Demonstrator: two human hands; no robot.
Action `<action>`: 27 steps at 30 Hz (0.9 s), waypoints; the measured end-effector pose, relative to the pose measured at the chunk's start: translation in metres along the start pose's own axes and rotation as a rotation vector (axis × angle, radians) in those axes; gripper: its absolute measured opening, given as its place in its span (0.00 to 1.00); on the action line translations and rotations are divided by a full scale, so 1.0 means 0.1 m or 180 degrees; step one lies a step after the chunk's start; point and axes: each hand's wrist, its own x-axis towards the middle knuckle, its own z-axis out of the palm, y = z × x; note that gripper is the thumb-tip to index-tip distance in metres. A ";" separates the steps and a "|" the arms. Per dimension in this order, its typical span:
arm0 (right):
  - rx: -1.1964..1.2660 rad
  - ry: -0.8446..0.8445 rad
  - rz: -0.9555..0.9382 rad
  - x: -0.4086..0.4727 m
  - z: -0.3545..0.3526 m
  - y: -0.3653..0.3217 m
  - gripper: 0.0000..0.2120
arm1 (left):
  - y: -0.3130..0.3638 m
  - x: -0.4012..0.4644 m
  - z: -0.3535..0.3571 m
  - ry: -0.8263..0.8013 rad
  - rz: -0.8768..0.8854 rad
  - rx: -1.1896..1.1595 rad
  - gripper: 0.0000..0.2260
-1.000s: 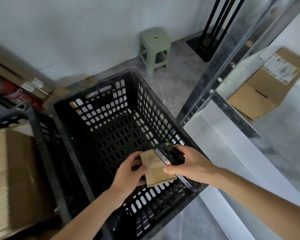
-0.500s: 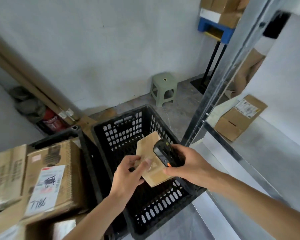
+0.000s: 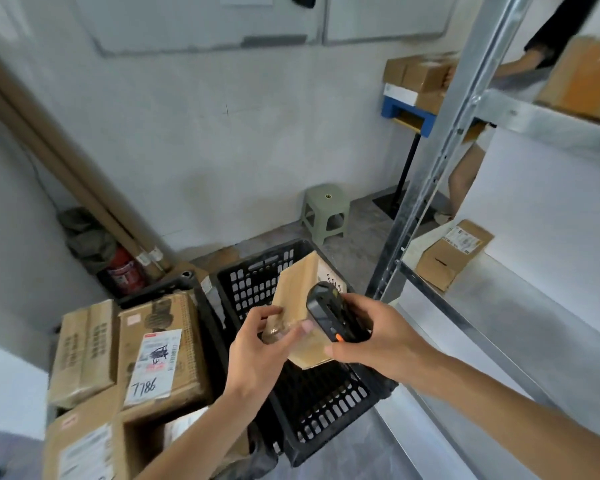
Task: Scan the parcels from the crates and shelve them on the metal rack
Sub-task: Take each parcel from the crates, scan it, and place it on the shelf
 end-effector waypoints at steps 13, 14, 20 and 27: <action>-0.0178 0.0209 -0.0267 -0.68 0.08 -0.57 0.22 | 0.47 -0.62 -0.42 -0.0128 0.0345 0.0027 0.22; -0.0168 0.0272 -0.0260 -0.74 0.05 -0.59 0.21 | 0.52 -0.67 -0.45 -0.0152 0.0377 -0.0011 0.21; -0.0181 0.0554 -0.0243 -1.05 -0.11 -0.76 0.22 | 0.88 -0.99 -0.53 -0.0356 0.0454 -0.0296 0.25; -0.0146 0.0814 -0.0353 -1.53 -0.29 -1.02 0.21 | 1.24 -1.46 -0.43 -0.0469 0.0598 -0.0357 0.13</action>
